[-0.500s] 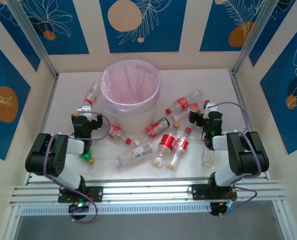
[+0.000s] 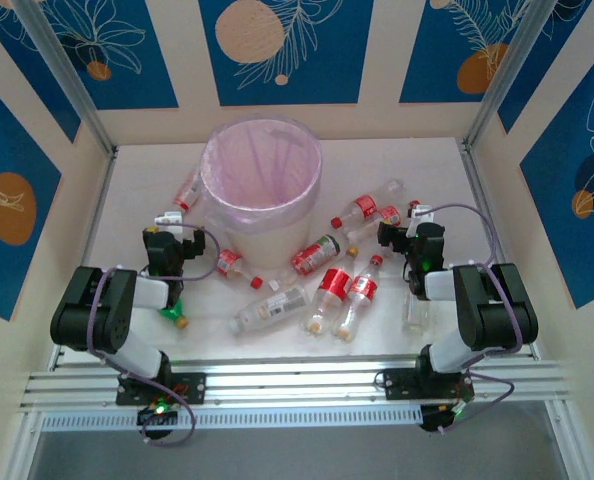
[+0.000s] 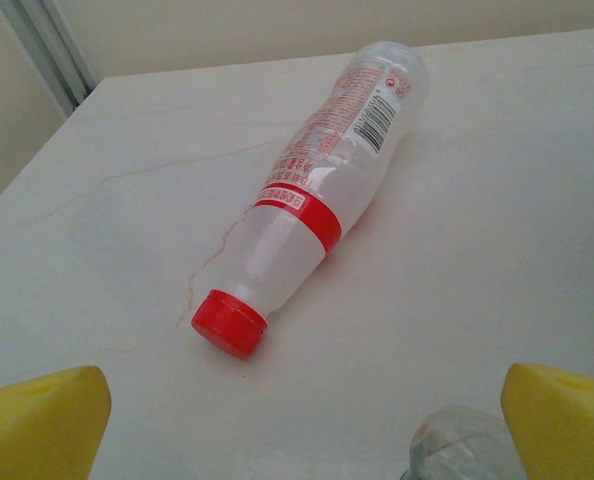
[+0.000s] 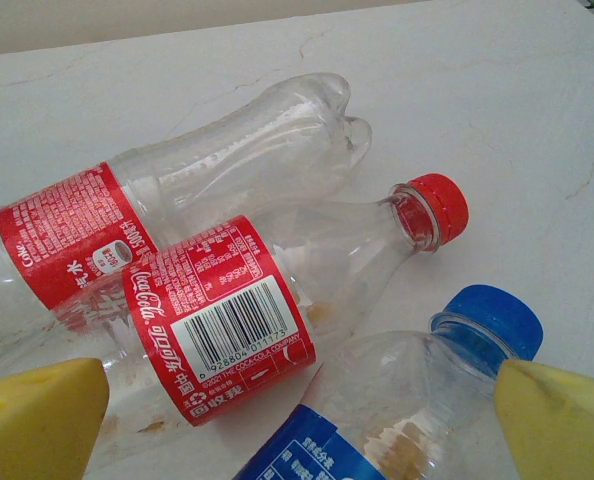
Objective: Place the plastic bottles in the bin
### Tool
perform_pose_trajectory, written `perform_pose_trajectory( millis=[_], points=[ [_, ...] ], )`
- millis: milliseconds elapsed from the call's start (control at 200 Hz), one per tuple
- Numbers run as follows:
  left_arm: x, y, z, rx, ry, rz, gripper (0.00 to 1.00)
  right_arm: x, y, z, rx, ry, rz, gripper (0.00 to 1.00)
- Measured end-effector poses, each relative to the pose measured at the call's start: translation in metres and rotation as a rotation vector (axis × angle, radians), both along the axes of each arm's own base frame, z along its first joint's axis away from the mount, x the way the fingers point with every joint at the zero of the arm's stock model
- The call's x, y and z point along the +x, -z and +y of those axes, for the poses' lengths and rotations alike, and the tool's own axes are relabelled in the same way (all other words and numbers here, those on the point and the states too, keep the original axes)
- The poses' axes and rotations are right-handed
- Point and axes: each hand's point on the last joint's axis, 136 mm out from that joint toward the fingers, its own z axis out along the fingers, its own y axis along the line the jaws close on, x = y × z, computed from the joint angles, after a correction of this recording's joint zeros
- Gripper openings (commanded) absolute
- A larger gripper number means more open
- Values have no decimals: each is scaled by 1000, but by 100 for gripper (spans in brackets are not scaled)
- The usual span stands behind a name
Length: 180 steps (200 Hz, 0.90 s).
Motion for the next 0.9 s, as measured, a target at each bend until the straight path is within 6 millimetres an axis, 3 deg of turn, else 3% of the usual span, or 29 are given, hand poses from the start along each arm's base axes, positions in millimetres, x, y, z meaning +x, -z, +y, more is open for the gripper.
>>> perform_pose_trajectory(
  millis=[710, 790, 900],
  points=[
    [-2, -2, 0, -2, 0, 15, 100, -1, 0, -1, 14, -6, 32, 99],
    [-6, -15, 5, 3, -27, 21, 100, 2, -18, -3, 21, -4, 42, 99],
    [-8, -61, 14, -5, -85, -42, 100, 10, -78, -5, 49, 14, 1, 99]
  ],
)
